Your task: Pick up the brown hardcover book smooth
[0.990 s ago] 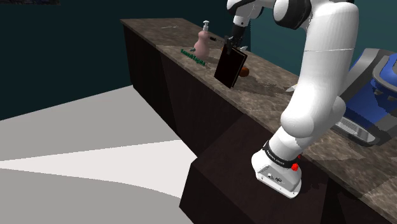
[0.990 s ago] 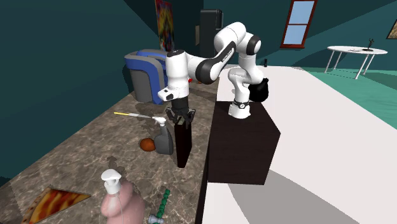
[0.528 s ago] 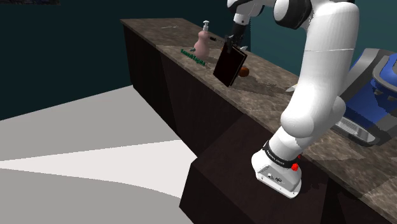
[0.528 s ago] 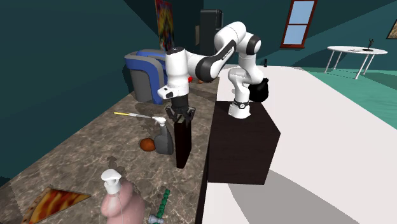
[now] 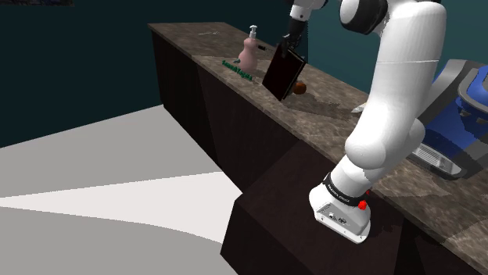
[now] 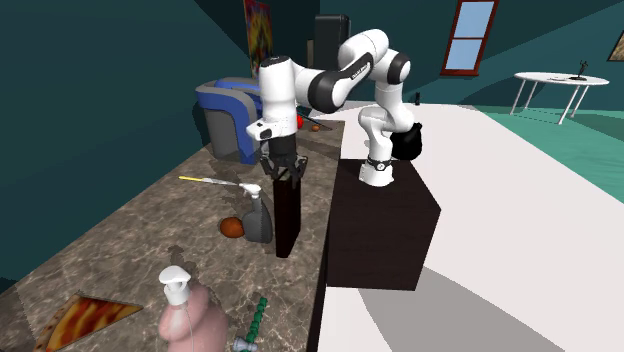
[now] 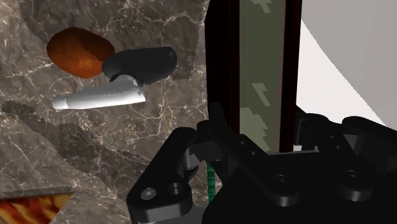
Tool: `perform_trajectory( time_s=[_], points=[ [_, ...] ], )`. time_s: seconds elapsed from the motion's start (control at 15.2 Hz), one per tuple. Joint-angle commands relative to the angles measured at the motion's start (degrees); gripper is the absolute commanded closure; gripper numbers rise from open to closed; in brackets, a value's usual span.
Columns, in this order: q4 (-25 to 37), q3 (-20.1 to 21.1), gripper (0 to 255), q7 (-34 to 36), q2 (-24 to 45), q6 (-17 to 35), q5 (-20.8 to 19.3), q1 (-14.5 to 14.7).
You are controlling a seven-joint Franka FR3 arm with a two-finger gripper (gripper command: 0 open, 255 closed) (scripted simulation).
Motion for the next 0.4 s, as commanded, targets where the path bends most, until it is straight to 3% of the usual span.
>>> perform_trajectory(
  time_s=[0.0, 0.33],
  points=[
    [2.0, -0.1, 255, 0.1, 0.0, -1.8, 0.0, -0.2],
    [4.3, -0.1, 255, 0.2, -0.1, -4.2, -0.1, -0.4]
  ],
)
